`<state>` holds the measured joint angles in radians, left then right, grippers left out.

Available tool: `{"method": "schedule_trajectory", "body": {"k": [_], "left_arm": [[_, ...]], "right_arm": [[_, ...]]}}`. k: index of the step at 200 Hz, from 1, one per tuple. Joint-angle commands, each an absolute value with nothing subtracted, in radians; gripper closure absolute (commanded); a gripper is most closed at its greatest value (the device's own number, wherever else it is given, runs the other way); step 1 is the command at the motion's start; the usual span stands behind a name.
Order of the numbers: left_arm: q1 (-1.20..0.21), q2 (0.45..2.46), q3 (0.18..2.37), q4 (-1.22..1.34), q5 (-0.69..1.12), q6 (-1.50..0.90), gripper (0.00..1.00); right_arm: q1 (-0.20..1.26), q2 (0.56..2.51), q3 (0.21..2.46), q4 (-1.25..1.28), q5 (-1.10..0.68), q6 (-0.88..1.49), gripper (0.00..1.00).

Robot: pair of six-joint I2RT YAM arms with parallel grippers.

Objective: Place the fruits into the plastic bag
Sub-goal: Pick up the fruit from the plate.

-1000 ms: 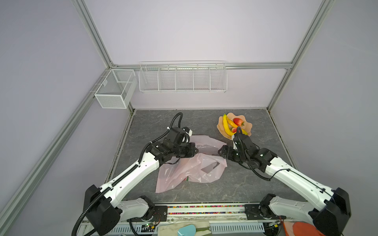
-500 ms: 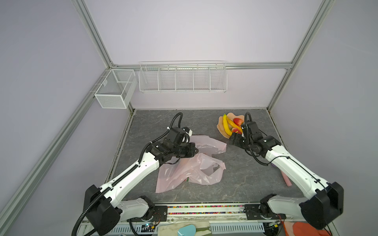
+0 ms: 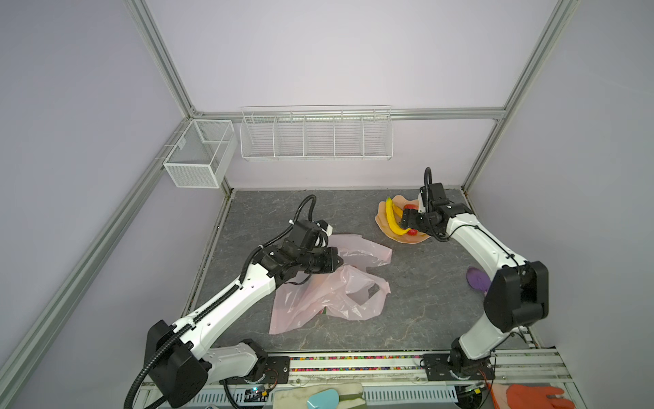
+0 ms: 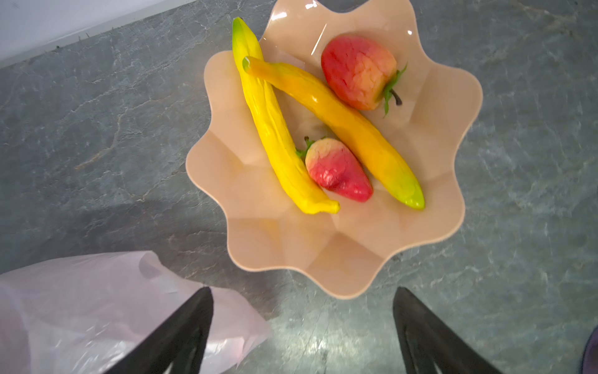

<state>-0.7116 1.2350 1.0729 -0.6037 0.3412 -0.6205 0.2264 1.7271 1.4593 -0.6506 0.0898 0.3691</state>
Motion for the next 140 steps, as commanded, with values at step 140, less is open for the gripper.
{"method": "schedule_trajectory", "body": {"k": [140], "left_arm": [[-0.710, 1.218, 1.078, -0.647, 0.329, -0.663, 1.00]], "right_arm": [[0.114, 2.289, 2.041, -0.780, 0.216, 0.289, 0.11]]}}
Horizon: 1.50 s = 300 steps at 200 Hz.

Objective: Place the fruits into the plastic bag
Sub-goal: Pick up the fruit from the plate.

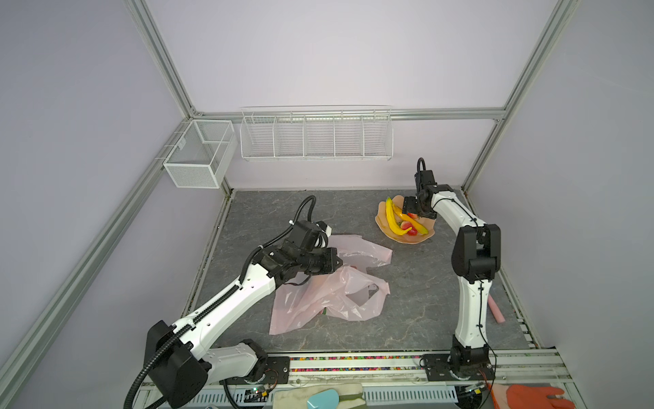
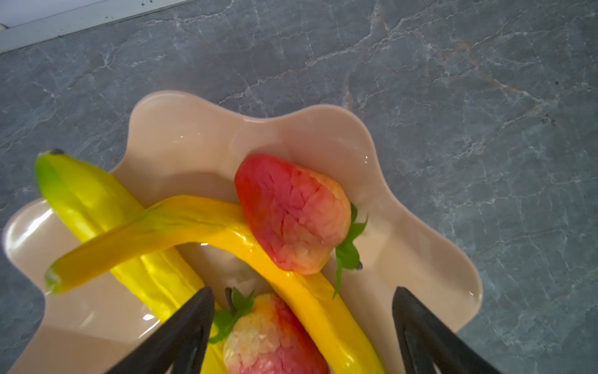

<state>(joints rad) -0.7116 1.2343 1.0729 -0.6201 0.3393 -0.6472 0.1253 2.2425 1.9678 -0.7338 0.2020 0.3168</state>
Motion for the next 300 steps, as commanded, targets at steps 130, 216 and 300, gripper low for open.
{"method": "schedule_trajectory", "body": {"k": [130, 216, 300], "left_arm": [[-0.710, 1.247, 1.103, -0.647, 0.329, -0.660, 1.00], [-0.710, 1.239, 1.104, -0.651, 0.323, -0.657, 1.00], [-0.710, 1.244, 1.107, -0.635, 0.326, -0.652, 1.00]], "right_arm": [[0.110, 2.437, 2.207, -0.835, 0.178, 0.277, 0.23], [0.110, 2.455, 2.220, -0.854, 0.175, 0.286, 0.35], [0.112, 2.312, 2.166, -0.815, 0.176, 0.295, 0.54]]}}
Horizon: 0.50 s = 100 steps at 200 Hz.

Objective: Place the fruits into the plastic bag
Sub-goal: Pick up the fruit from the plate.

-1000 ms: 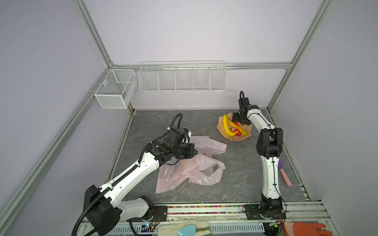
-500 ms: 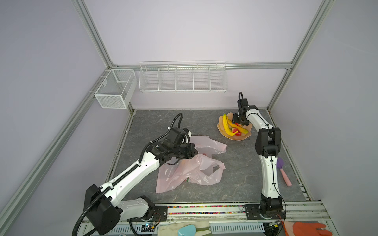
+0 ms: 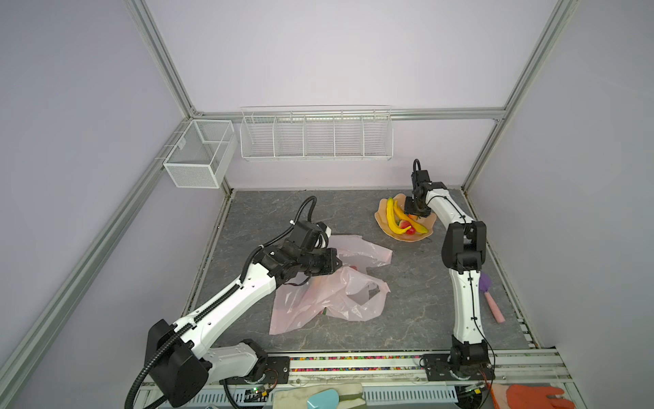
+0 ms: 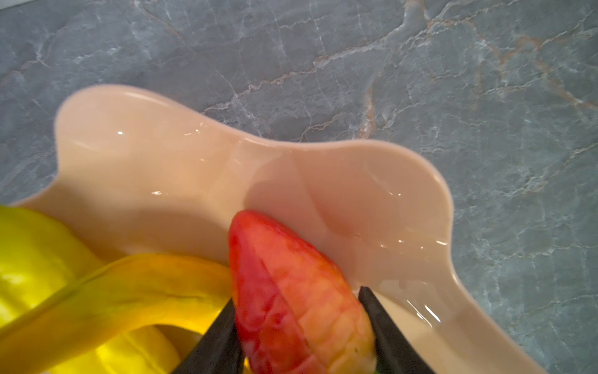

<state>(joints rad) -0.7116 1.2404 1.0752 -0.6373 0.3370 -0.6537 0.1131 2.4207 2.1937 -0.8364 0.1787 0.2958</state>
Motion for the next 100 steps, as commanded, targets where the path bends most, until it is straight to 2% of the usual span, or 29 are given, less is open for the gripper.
{"method": "schedule_trajectory", "body": {"k": [1, 50, 100], "left_arm": [[-0.710, 1.244, 1.107, -0.634, 0.326, -0.652, 1.00], [-0.710, 1.256, 1.109, -0.620, 0.334, -0.643, 1.00], [-0.710, 1.275, 1.128, -0.618, 0.344, -0.626, 1.00]], "right_arm": [[0.112, 2.309, 2.165, -0.815, 0.175, 0.295, 0.54], [0.114, 2.169, 2.041, -0.778, 0.138, 0.312, 0.58], [0.115, 1.875, 1.667, -0.616, 0.026, 0.373, 0.60]]}}
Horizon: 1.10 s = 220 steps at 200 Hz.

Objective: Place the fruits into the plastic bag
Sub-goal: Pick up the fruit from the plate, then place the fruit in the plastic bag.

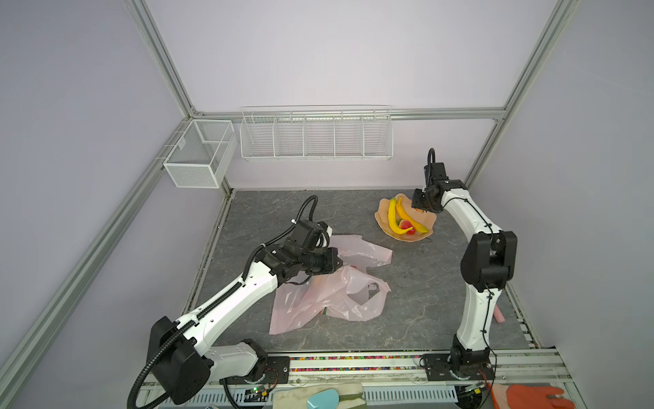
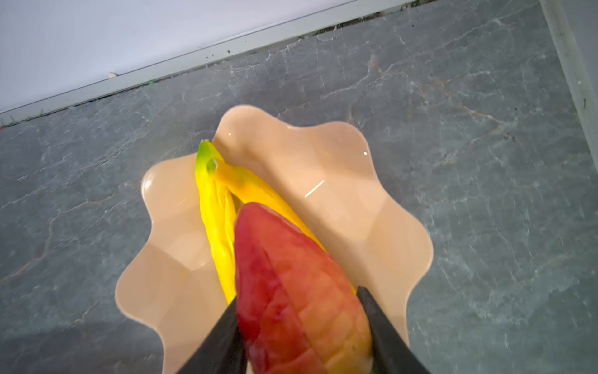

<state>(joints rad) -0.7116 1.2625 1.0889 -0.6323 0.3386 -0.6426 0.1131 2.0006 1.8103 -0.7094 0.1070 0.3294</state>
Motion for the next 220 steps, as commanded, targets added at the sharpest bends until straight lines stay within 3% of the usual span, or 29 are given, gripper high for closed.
{"method": "schedule_trajectory", "body": {"k": [1, 124, 174, 220], "left_arm": [[-0.710, 1.275, 1.128, -0.618, 0.345, -0.626, 1.00], [-0.710, 1.316, 1.145, -0.594, 0.376, -0.602, 1.00], [-0.710, 1.323, 1.158, -0.597, 0.383, -0.595, 1.00], [-0.710, 1.324, 1.160, -0.595, 0.386, -0.595, 1.00]], "right_arm": [[0.115, 1.869, 1.659, -0.611, 0.023, 0.373, 0.60], [0.157, 1.137, 0.713, -0.197, -0.448, 0.764, 0.61], [0.199, 1.023, 0.476, -0.001, -0.515, 0.965, 0.62], [0.276, 1.071, 0.411, 0.173, -0.536, 1.079, 0.63]]}}
